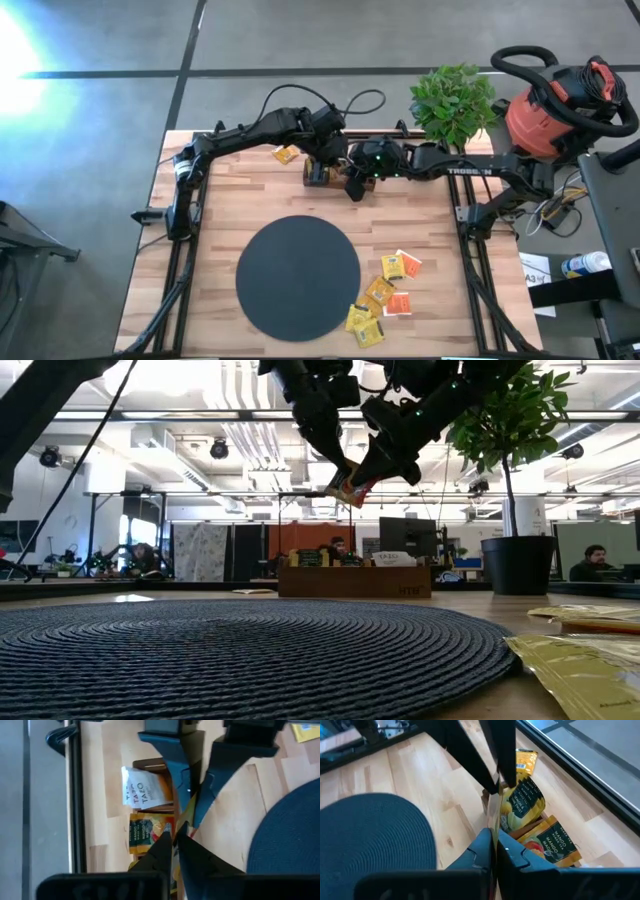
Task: Pick & Place Tea
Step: Put the orange tea bag into the middle section of the wooden organizer, then put the top orange tea bag into the middle section of the wooden organizer
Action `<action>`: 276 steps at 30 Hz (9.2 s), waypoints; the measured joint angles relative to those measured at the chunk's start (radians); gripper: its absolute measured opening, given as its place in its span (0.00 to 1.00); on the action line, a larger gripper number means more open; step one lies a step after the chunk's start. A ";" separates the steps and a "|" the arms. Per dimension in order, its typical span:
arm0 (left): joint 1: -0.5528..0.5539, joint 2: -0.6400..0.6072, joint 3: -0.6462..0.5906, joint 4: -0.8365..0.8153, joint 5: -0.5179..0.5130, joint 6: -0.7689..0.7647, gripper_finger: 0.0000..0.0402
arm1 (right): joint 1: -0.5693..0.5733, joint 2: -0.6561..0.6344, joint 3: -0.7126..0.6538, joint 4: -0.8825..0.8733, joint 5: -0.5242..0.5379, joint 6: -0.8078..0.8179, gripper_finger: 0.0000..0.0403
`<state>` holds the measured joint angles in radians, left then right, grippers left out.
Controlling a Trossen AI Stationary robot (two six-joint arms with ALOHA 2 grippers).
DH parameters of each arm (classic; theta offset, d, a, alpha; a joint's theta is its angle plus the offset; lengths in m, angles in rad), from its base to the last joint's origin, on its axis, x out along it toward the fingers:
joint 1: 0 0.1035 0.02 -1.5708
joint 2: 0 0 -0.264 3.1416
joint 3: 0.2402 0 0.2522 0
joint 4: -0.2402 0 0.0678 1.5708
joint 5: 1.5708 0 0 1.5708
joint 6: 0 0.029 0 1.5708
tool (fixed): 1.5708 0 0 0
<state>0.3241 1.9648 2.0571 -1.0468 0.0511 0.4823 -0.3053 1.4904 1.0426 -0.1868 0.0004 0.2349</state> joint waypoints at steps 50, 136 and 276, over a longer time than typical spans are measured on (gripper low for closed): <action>0.340 -0.249 -0.686 0.818 0.773 -0.690 0.27 | -0.024 0.000 -0.323 0.718 0.029 0.401 0.02; 0.223 -0.070 -0.709 0.877 0.350 -0.207 0.00 | -0.028 -0.280 -0.323 0.129 0.108 0.465 0.45; 0.201 -0.325 -0.855 0.287 -0.095 -0.660 0.00 | -0.027 -0.015 -0.272 0.529 -0.088 0.502 0.37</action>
<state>0.5248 1.6403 1.2018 -0.7596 -0.0441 -0.1779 -0.3325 1.4750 0.7705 0.3424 -0.0873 0.7373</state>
